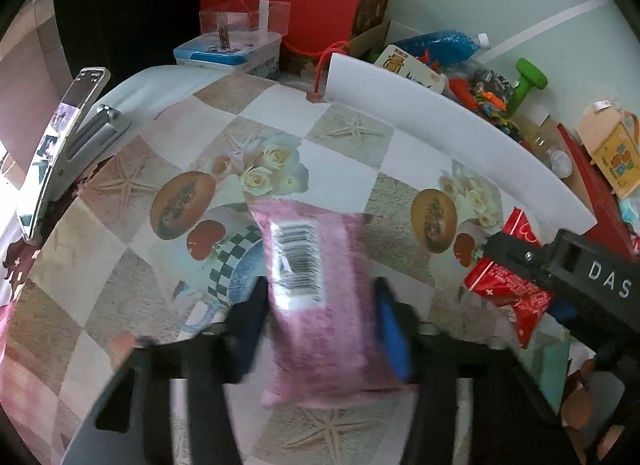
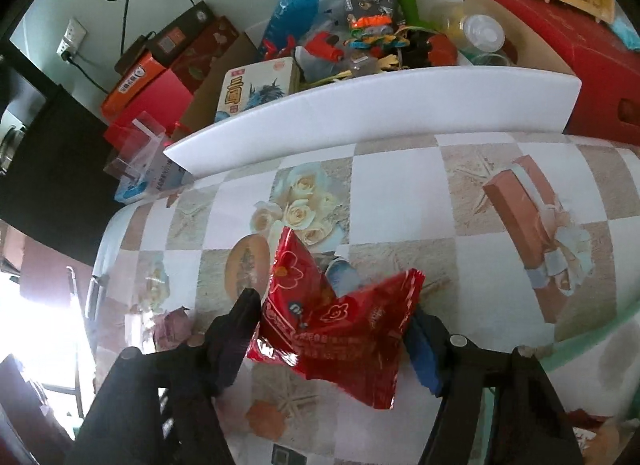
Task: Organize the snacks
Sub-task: 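Close left gripper on pink barcode pack while right closes on red candy bag, then lift and carry pink pack and red candy bag over the tray with both grippers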
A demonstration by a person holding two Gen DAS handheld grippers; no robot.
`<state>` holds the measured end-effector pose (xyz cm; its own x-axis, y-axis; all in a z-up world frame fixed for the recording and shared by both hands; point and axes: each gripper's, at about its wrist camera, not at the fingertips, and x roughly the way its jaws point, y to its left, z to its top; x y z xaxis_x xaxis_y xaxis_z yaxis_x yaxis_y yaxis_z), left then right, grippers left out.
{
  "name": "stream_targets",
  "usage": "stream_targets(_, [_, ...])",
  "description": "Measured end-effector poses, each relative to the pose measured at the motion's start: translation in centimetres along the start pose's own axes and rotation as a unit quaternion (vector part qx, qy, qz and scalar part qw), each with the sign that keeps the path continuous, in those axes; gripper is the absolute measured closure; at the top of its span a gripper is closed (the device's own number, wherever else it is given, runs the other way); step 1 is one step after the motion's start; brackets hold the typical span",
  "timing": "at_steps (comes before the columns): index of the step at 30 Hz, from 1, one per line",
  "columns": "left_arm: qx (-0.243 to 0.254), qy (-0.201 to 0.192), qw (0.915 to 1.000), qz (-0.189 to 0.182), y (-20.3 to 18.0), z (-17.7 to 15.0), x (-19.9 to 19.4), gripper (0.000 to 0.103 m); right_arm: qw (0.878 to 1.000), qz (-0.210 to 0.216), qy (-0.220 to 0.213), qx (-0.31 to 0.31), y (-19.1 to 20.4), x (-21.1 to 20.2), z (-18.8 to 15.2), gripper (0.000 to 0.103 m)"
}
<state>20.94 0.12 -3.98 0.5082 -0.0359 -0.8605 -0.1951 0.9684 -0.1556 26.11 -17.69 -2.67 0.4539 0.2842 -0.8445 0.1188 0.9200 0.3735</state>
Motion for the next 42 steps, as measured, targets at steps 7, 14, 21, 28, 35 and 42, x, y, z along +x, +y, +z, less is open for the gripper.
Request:
stream_targets(7, [-0.007, 0.007, 0.9997, -0.024, 0.1, 0.1, -0.3, 0.062, 1.0, -0.006, 0.001, -0.011, 0.2, -0.9, -1.5, 0.037])
stream_targets(14, [-0.019, 0.026, 0.9988, -0.037, 0.6, -0.5, -1.6, 0.062, 1.0, -0.016, 0.013, -0.021, 0.5, -3.6, -4.1, 0.037])
stream_targets(21, [-0.012, 0.01, 0.9993, -0.035, 1.6, -0.6, -5.3, 0.062, 1.0, -0.009, -0.004, -0.022, 1.2, -8.3, -6.8, 0.037])
stream_targets(28, [0.0, 0.005, 0.9993, -0.036, 2.1, -2.6, -8.6, 0.062, 1.0, -0.016, -0.022, -0.012, 1.1, -12.4, -10.1, 0.037])
stream_targets(35, [0.034, 0.001, 0.9976, -0.06, 0.7, -5.5, -11.0, 0.062, 0.998, -0.036, -0.042, 0.011, -0.5, -15.0, -13.8, 0.037])
stream_targets(42, [0.046, -0.011, 0.9964, -0.071, 0.3, -6.3, -12.7, 0.062, 0.996, -0.046, -0.069, 0.031, -2.8, -16.4, -16.4, 0.037])
